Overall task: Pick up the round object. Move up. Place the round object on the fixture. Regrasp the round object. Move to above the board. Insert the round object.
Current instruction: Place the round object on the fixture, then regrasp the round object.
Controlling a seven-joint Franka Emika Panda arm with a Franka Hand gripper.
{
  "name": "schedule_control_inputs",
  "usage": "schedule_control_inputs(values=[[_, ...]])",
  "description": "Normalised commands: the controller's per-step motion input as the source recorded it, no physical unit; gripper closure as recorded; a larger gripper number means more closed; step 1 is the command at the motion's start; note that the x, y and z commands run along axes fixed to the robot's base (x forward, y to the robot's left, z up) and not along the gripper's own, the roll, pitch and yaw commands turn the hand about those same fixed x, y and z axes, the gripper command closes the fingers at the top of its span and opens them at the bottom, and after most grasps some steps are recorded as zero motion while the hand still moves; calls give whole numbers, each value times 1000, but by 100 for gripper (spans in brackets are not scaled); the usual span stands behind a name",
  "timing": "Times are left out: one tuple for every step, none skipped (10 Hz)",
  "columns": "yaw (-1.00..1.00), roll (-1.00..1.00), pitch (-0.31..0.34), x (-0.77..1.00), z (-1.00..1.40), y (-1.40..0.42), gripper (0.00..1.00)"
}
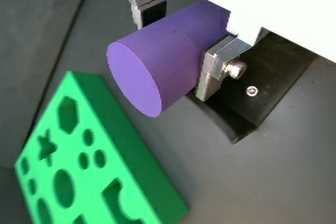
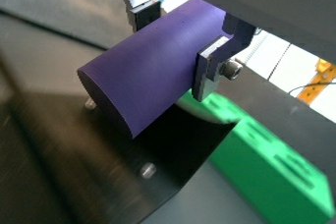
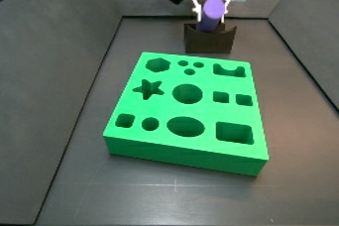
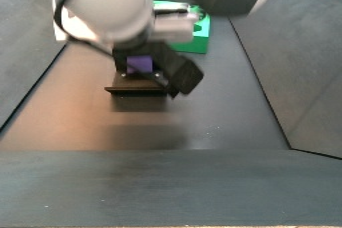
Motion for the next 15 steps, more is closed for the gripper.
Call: schedule_control_inputs(values=[[-185, -175, 20, 138, -604, 97, 100], [-166, -172, -2, 119, -415, 80, 100], [-141, -124, -33, 94, -284, 79, 100], [-121, -117, -38, 78, -274, 61, 100], [-101, -117, -40, 75, -263, 60, 100], [-73, -117, -38, 76, -259, 52, 100], [0, 0, 0, 0, -167, -500, 100], [0, 0, 0, 0, 0, 0, 0], [-53, 7, -24, 0, 1000, 0, 0], [-47, 9, -20, -5, 1000, 1, 0], [-21, 22, -16, -24, 1000, 4, 0], [-5, 29, -12, -31, 1000, 3, 0], [-1, 32, -6, -35, 1000, 5, 0], [10, 32, 6, -43, 932, 7, 0], [13, 31, 22, -44, 697, 10, 0]])
